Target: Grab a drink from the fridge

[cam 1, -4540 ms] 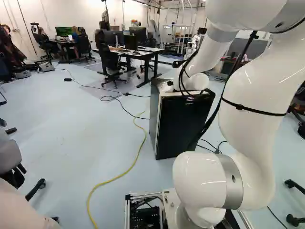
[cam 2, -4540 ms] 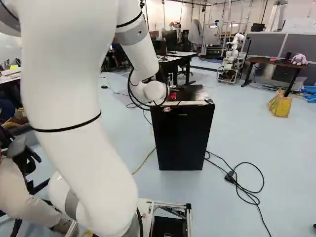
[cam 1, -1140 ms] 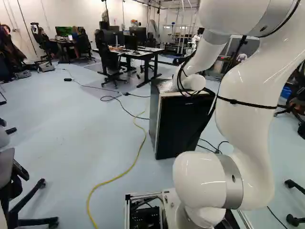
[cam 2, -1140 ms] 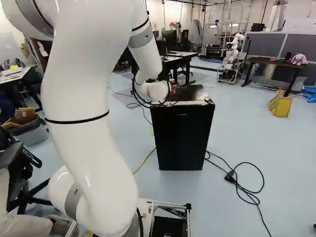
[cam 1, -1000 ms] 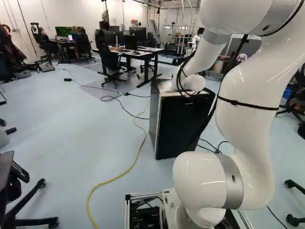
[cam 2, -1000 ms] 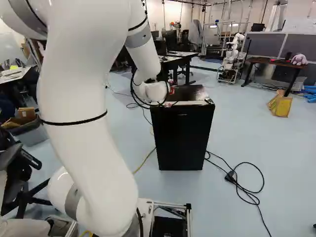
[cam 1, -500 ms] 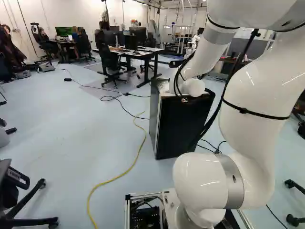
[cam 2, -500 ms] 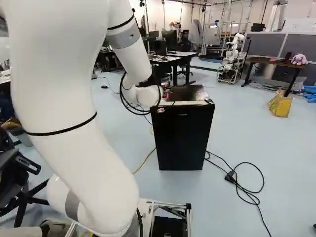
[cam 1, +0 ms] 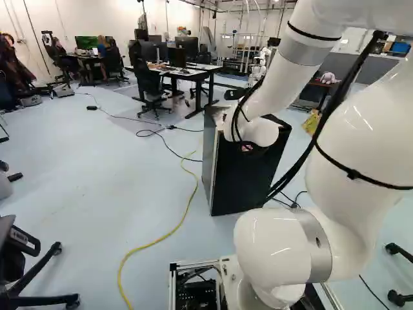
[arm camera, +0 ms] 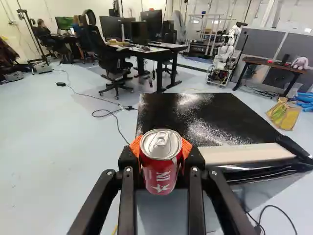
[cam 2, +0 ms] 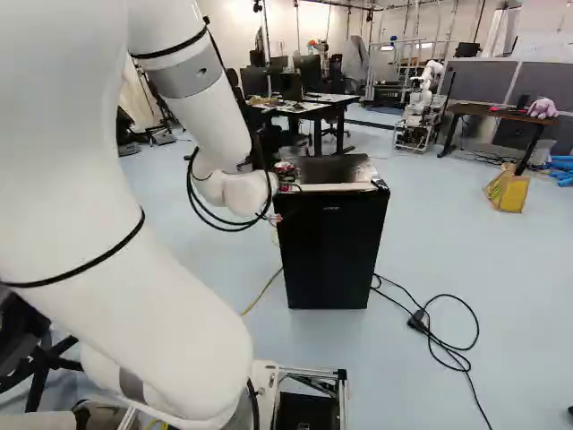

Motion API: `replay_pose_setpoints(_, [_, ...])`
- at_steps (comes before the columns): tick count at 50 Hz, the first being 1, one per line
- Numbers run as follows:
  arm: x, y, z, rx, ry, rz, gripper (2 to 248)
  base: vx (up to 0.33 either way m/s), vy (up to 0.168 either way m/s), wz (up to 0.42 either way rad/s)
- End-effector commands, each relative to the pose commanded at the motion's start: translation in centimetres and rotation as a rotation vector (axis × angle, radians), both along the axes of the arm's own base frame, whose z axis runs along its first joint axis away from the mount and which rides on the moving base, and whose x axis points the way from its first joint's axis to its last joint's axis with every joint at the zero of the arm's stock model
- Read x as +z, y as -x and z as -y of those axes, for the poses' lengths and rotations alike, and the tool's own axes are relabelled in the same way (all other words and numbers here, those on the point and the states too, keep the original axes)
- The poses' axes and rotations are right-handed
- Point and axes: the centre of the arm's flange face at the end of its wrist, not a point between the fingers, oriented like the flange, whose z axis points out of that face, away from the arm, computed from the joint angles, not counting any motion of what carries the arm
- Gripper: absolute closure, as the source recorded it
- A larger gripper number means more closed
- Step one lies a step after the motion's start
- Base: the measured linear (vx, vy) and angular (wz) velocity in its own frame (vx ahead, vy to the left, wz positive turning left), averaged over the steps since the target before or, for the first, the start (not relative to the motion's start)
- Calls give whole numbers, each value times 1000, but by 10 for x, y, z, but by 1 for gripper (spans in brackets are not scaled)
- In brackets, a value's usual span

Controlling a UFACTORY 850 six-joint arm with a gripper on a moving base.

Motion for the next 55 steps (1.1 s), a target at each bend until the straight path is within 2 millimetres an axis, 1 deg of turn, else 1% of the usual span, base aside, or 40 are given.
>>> replay_pose_setpoints(13, [-11,37,-14,11,-12,-13,152,0,0,0])
replay_pose_setpoints(28, [-23,70,-24,20,-22,-24,152,0,0,0])
replay_pose_setpoints(42, [-32,93,-30,26,-29,-32,152,0,0,0])
replay_pose_setpoints(55, [-38,106,-33,30,-32,-37,152,0,0,0])
